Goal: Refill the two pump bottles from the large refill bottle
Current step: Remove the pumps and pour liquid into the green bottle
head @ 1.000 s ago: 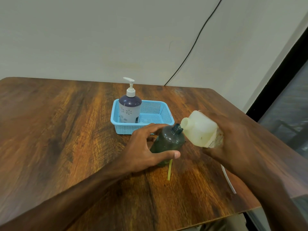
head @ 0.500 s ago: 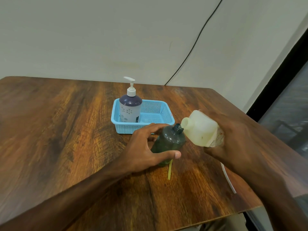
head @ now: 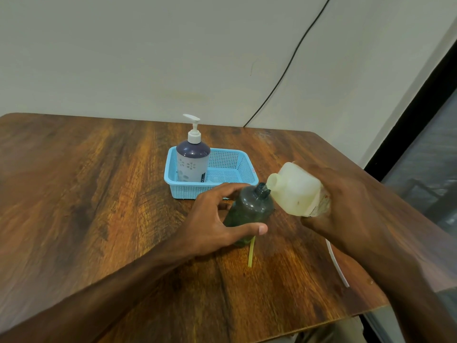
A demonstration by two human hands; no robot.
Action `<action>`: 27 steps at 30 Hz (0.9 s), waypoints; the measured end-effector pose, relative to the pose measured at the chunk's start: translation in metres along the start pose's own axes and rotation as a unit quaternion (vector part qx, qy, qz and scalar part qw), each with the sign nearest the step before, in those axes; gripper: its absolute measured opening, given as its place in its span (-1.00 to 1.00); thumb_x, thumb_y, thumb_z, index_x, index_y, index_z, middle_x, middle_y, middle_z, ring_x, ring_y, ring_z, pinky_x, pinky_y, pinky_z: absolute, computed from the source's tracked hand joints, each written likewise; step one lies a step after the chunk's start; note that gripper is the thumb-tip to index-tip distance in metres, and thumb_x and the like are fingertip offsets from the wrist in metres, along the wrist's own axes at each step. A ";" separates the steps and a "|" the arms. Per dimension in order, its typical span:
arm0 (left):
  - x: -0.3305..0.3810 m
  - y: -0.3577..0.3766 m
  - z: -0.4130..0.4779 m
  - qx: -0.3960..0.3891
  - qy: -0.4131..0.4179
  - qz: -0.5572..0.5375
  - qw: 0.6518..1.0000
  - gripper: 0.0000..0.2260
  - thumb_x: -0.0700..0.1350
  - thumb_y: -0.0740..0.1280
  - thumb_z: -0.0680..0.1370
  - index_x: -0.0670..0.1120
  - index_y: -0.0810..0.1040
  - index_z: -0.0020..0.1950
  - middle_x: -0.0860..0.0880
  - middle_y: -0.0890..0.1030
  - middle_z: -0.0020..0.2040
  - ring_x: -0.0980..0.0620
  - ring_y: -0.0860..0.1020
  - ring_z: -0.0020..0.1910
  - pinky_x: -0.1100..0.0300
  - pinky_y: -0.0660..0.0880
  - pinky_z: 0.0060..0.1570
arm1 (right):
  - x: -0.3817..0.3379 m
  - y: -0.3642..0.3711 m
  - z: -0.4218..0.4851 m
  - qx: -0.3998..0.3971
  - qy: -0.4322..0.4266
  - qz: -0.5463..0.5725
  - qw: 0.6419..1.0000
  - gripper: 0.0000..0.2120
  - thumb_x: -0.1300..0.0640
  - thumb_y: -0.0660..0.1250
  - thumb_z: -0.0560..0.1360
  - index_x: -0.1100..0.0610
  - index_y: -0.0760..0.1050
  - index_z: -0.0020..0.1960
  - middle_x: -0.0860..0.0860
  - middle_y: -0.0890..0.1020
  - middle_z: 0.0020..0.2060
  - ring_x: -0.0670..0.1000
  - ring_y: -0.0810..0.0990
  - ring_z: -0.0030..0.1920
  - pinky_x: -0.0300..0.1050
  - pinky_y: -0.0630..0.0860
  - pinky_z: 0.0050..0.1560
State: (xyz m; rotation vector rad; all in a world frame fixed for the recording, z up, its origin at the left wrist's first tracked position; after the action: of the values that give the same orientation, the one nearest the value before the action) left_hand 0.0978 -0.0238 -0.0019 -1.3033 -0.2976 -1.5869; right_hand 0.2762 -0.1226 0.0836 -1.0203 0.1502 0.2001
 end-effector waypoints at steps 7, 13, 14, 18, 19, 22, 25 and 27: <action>0.002 -0.001 0.000 0.005 0.004 -0.002 1.000 -0.37 0.20 0.61 0.35 0.21 0.49 0.37 0.28 0.58 0.30 0.31 0.50 0.32 0.26 0.56 0.24 | -0.008 -0.003 0.000 -0.002 -0.004 0.005 1.000 -0.17 0.25 0.70 0.20 0.14 0.49 0.42 0.13 0.66 0.18 0.10 0.56 0.17 -0.06 0.44 0.02; 0.002 -0.001 0.000 0.007 0.006 -0.005 1.000 -0.36 0.19 0.61 0.35 0.17 0.51 0.39 0.27 0.59 0.29 0.30 0.51 0.31 0.30 0.55 0.21 | -0.009 -0.005 0.000 0.002 -0.010 0.003 1.000 -0.18 0.27 0.70 0.20 0.16 0.49 0.41 0.14 0.66 0.17 -0.01 0.47 0.13 -0.33 0.32 -0.07; 0.002 -0.001 -0.001 0.007 0.007 -0.005 1.000 -0.37 0.19 0.61 0.35 0.18 0.51 0.38 0.28 0.58 0.29 0.31 0.50 0.31 0.33 0.55 0.20 | -0.009 -0.005 0.000 0.003 -0.011 0.000 1.000 -0.18 0.27 0.70 0.20 0.16 0.49 0.41 0.14 0.66 0.18 -0.01 0.47 0.14 -0.34 0.31 -0.07; 0.002 -0.002 -0.001 0.008 0.005 0.000 1.000 -0.38 0.22 0.60 0.34 0.25 0.48 0.36 0.32 0.57 0.29 0.34 0.48 0.31 0.39 0.52 0.18 | -0.010 -0.004 0.001 -0.005 -0.012 0.000 1.000 -0.18 0.27 0.70 0.20 0.16 0.49 0.41 0.14 0.67 0.17 0.09 0.57 0.15 -0.19 0.41 -0.04; 0.003 -0.002 -0.001 0.008 0.005 0.001 1.000 -0.38 0.23 0.60 0.34 0.25 0.48 0.35 0.32 0.57 0.28 0.34 0.49 0.31 0.38 0.52 0.19 | -0.010 -0.004 0.002 -0.010 -0.009 -0.001 1.000 -0.17 0.26 0.70 0.20 0.15 0.48 0.43 0.13 0.66 0.19 0.13 0.58 0.18 -0.11 0.43 -0.02; 0.004 -0.002 -0.001 0.008 0.005 -0.002 1.000 -0.38 0.21 0.60 0.34 0.23 0.49 0.36 0.31 0.57 0.29 0.34 0.49 0.31 0.36 0.53 0.20 | -0.009 -0.005 0.002 -0.010 -0.004 -0.011 1.000 -0.17 0.26 0.70 0.20 0.16 0.49 0.42 0.16 0.66 0.19 0.21 0.60 0.20 -0.04 0.44 0.03; 0.005 -0.003 -0.002 0.010 0.006 -0.002 1.000 -0.36 0.20 0.60 0.35 0.19 0.50 0.38 0.28 0.58 0.30 0.33 0.49 0.31 0.33 0.54 0.21 | -0.011 -0.006 0.003 -0.011 -0.006 -0.021 1.000 -0.18 0.25 0.69 0.21 0.15 0.49 0.43 0.14 0.66 0.20 0.21 0.60 0.21 -0.08 0.42 0.00; 0.006 -0.003 -0.002 0.009 0.006 -0.008 1.000 -0.37 0.17 0.61 0.35 0.18 0.50 0.37 0.27 0.58 0.29 0.33 0.50 0.30 0.35 0.55 0.19 | -0.011 -0.006 0.003 -0.020 -0.001 -0.019 1.000 -0.17 0.23 0.69 0.24 0.12 0.47 0.45 0.13 0.64 0.23 0.20 0.58 0.25 -0.08 0.43 0.03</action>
State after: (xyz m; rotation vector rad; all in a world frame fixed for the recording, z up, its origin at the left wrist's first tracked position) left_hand 0.0950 -0.0275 0.0032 -1.2792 -0.3157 -1.6024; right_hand 0.2669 -0.1241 0.0921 -1.0624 0.1254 0.1696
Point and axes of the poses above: each hand's wrist, its own z-axis towards the middle knuckle, its own y-axis out of the palm, x = y × z, the point moved 9 cm from there along z, towards the middle knuckle
